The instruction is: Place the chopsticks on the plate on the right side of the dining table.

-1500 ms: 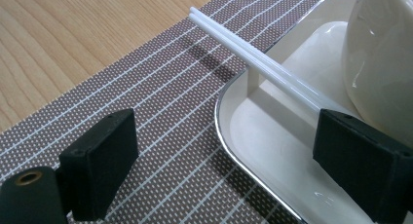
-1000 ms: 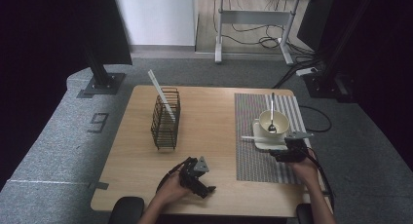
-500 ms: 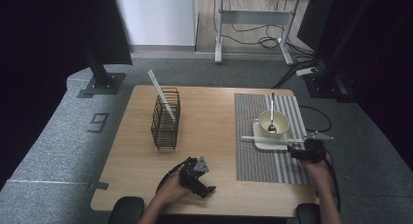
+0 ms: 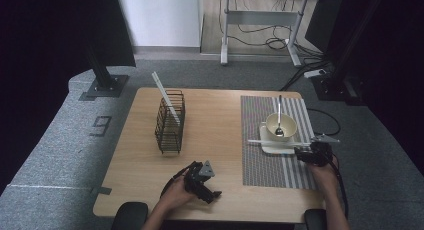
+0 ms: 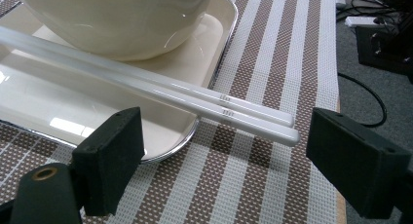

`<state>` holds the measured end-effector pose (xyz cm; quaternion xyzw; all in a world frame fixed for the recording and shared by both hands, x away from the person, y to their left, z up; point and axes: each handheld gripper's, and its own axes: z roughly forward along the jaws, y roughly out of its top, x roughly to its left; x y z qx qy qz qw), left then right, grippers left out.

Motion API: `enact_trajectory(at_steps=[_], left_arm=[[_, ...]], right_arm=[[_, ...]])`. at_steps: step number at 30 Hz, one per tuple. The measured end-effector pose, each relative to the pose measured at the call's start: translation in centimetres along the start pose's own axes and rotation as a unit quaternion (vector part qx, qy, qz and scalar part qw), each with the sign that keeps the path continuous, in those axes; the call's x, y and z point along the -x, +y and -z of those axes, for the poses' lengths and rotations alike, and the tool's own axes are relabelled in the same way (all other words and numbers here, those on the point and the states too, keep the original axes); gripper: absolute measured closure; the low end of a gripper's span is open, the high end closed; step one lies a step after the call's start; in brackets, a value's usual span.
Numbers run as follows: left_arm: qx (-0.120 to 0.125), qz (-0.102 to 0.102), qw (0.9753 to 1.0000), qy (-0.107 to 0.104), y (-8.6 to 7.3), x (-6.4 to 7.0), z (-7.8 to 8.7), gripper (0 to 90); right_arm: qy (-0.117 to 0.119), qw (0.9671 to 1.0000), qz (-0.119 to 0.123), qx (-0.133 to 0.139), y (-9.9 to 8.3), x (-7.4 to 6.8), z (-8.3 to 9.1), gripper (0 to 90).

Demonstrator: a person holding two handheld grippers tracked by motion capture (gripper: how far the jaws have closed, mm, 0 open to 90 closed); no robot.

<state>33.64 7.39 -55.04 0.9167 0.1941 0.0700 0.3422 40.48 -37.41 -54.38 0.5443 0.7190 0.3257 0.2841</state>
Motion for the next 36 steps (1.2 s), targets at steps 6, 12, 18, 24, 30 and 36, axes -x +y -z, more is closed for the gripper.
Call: enact_trajectory(at_steps=[6, 12, 18, 24, 30, 36], left_arm=[[0.0, 0.0, 1.0, 0.0, 0.0, 0.0, 0.0, 0.0], [0.0, 0.0, 1.0, 0.0, 0.0, 0.0, 0.0, 0.0], [0.0, 0.0, 1.0, 0.0, 0.0, 0.0, 0.0, 0.0], [0.0, 0.0, 1.0, 0.0, 0.0, 0.0, 0.0, 0.0], [0.0, 0.0, 1.0, 0.0, 0.0, 0.0, 0.0, 0.0], [0.0, 0.0, 1.0, 0.0, 0.0, 0.0, 0.0, 0.0]], right_arm=[[0.001, 1.0, -0.001, -0.001, 0.01, -0.03, -0.13, 13.9], [0.004, 1.0, -0.001, -0.001, 0.02, 0.0, -0.23, 14.2], [0.004, 1.0, -0.001, -0.002, 0.04, -0.07, -0.28, 14.3], [0.004, 1.0, 0.002, -0.002, 0.11, -0.22, -0.35, 14.2], [0.004, 1.0, 0.003, -0.003, 0.15, -0.28, -0.38, 14.2], [0.005, 1.0, 0.003, -0.003, 0.17, -0.33, -0.41, 14.2]])
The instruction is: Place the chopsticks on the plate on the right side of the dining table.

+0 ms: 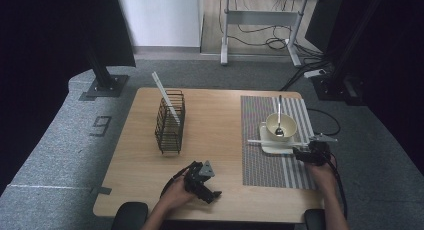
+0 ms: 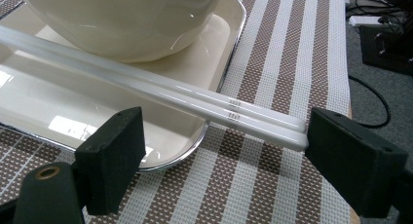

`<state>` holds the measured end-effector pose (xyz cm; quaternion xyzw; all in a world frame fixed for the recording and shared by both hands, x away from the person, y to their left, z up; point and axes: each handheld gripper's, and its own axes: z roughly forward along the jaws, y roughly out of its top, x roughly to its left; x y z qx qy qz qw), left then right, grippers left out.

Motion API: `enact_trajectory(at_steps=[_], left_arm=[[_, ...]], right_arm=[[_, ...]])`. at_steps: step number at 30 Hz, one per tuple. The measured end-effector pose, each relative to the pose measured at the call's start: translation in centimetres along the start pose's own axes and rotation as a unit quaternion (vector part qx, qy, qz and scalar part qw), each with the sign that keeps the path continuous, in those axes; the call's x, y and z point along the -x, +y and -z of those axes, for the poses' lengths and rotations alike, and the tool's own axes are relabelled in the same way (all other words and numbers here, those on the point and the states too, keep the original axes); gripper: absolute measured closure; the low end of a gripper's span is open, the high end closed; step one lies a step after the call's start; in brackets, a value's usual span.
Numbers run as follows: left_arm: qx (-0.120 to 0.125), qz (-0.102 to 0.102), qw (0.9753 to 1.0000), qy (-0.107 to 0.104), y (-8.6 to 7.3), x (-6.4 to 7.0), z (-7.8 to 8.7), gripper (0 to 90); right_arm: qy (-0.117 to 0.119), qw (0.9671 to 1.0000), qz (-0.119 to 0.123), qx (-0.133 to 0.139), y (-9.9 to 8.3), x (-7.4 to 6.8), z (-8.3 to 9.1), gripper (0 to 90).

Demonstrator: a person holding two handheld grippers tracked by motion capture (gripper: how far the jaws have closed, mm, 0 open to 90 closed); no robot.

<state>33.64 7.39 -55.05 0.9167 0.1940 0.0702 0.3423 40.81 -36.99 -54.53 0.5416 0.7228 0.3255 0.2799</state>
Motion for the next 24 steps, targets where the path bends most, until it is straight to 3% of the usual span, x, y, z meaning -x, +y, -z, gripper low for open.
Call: enact_trajectory(at_steps=[24], left_arm=[[0.0, 0.0, 1.0, 0.0, 0.0, 0.0, 0.01, 0.0]], right_arm=[[-0.005, 1.0, -0.002, 0.002, 0.14, -0.34, 0.06, 13.3]])
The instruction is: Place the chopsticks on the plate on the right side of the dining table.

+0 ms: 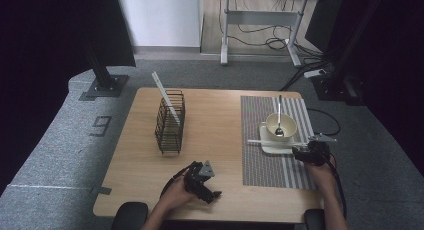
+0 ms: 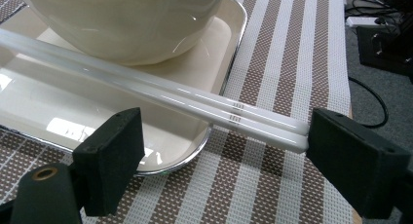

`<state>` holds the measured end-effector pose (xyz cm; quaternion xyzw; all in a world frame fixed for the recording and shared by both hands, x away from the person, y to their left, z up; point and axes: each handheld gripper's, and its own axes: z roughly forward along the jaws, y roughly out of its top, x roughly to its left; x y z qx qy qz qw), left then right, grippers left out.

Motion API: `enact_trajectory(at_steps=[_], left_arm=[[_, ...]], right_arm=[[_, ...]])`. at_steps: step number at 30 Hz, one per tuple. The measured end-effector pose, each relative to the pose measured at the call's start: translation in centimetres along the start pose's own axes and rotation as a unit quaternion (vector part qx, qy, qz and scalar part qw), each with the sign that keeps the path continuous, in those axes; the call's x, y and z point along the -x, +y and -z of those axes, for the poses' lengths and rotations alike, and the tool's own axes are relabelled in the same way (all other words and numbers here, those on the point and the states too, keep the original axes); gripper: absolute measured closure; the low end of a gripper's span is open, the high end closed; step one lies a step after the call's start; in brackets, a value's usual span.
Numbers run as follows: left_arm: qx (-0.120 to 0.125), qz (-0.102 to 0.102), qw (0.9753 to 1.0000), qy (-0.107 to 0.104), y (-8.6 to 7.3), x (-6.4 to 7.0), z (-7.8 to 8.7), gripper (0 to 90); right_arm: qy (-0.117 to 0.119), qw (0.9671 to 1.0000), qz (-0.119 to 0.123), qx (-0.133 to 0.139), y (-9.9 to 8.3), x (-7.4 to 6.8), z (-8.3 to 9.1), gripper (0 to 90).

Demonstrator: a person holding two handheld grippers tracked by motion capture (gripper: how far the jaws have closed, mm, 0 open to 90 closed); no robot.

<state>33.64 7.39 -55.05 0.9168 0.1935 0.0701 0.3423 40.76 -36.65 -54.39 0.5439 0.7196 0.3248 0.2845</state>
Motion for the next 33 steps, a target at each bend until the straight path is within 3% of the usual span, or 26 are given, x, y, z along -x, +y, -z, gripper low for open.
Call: enact_trajectory(at_steps=[17, 22, 27, 33], left_arm=[[-0.001, -0.001, 1.0, -0.001, 0.0, 0.0, 0.0, 0.0], [-0.001, -0.001, 1.0, 0.0, 0.0, 0.0, 0.0, 0.0], [0.0, 0.0, 1.0, 0.0, 0.0, 0.0, 0.0, 0.0], [0.0, 0.0, 1.0, 0.0, 0.0, 0.0, 0.0, 0.0]], right_arm=[[0.0, 1.0, 0.004, -0.001, -0.1, -0.1, 0.9, 13.4], [0.028, 0.9995, 0.016, 0.004, -0.1, -0.8, 1.8, 13.1], [0.06, 0.9977, 0.032, -0.002, 0.0, -1.8, 1.3, 12.6], [0.065, 0.997, 0.039, -0.014, 0.0, -2.1, 0.5, 12.5]])
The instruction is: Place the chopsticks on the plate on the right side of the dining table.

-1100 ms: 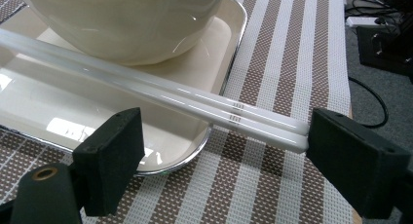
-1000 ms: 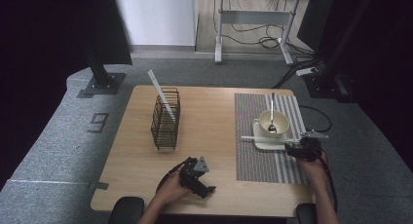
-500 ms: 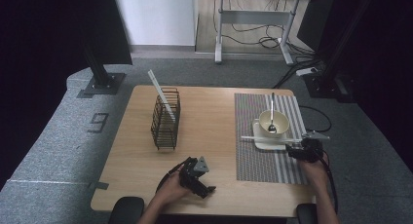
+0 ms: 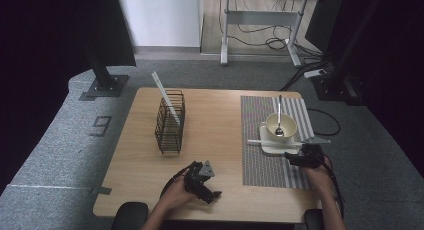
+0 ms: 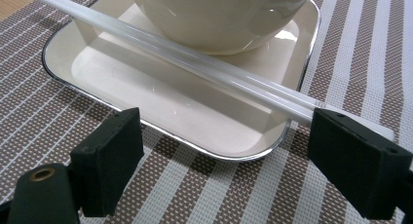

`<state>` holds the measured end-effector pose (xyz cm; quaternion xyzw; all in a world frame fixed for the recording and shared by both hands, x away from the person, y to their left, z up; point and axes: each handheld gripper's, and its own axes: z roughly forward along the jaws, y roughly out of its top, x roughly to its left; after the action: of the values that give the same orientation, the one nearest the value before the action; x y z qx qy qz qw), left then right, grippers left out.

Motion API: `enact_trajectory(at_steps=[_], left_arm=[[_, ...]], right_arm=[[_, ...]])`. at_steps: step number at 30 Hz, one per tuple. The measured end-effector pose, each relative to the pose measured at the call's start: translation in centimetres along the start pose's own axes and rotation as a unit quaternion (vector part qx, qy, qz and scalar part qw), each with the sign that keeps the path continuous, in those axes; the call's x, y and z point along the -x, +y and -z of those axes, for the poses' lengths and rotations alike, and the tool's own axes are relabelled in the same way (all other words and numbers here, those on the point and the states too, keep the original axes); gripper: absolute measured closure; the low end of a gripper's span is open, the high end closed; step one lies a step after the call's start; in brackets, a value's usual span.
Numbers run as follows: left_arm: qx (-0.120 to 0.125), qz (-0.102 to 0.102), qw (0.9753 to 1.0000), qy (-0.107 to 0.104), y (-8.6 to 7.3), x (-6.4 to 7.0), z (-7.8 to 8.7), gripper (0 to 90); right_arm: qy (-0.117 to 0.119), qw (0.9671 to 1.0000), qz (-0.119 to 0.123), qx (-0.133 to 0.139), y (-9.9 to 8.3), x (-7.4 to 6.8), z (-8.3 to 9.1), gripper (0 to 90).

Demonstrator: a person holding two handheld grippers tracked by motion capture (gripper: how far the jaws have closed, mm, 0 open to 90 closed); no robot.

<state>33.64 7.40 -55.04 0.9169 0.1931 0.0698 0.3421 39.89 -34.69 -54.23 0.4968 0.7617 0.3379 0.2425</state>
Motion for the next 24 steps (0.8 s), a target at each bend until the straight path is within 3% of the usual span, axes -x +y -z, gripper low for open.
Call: enact_trajectory(at_steps=[14, 21, 24], left_arm=[[0.0, 0.0, 1.0, 0.0, 0.0, 0.0, 0.0, 0.0], [0.0, -0.001, 1.0, 0.0, 0.0, 0.0, 0.0, 0.0], [0.0, 0.0, 1.0, 0.0, 0.0, 0.0, 0.0, 0.0]], right_arm=[[-0.003, 1.0, 0.004, -0.002, 0.0, 0.2, -0.3, 12.4], [0.001, 0.9999, 0.015, 0.005, 0.4, -0.1, 0.8, 12.1], [0.013, 0.9997, 0.019, 0.002, 0.5, -0.2, 1.7, 7.6]])
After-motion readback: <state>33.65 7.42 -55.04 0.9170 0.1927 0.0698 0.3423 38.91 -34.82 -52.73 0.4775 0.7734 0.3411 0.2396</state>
